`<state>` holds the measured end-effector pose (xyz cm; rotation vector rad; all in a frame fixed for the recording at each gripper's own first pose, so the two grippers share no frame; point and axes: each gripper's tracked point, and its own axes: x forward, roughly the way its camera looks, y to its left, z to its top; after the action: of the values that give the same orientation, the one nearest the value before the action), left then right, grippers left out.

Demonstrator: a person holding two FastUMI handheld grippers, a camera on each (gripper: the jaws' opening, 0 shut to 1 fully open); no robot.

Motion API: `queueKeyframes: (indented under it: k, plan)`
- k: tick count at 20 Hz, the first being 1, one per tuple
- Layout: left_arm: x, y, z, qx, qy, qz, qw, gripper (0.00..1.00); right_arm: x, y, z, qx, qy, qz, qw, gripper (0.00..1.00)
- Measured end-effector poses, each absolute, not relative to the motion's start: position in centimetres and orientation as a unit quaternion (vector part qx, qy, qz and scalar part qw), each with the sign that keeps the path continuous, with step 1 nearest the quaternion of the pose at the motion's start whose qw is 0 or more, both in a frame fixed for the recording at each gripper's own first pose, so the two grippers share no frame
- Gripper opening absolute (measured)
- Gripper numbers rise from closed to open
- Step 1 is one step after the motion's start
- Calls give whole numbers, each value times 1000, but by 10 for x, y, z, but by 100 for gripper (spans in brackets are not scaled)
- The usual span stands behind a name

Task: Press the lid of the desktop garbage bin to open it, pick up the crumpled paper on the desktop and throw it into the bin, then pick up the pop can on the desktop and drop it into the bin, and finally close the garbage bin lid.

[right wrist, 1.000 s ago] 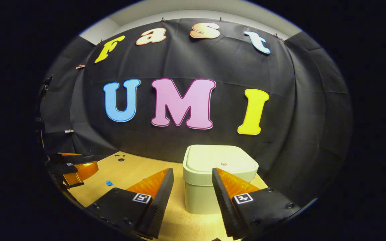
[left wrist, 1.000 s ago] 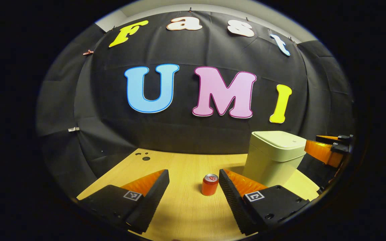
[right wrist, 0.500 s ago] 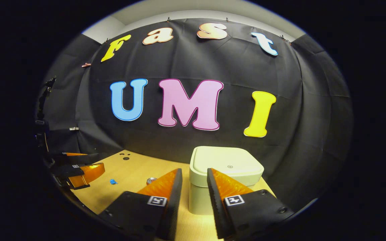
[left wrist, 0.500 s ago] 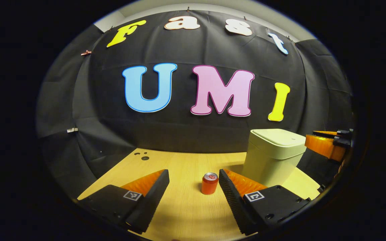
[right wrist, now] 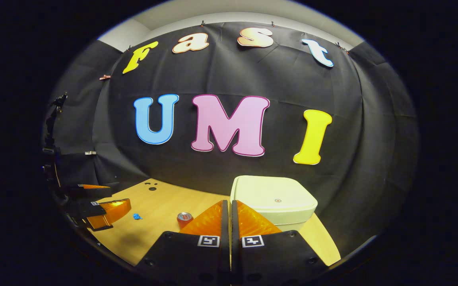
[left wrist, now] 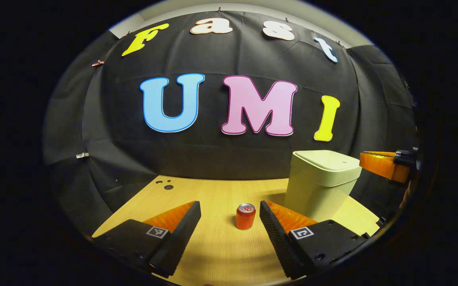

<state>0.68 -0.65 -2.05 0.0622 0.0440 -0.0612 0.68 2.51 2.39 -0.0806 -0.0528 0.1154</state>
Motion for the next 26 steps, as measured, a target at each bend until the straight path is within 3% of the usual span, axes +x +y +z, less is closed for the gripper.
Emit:
queueKeyframes:
  k: [13, 26]
  plan:
    - [11, -5, -30, 26, 33, -26, 999, 96, 25, 21, 36, -35, -17, 85, 996, 5]
    - [16, 9, -37, 25, 46, 19, 998, 96, 94, -44, 28, -14, 34, 24, 999, 5]
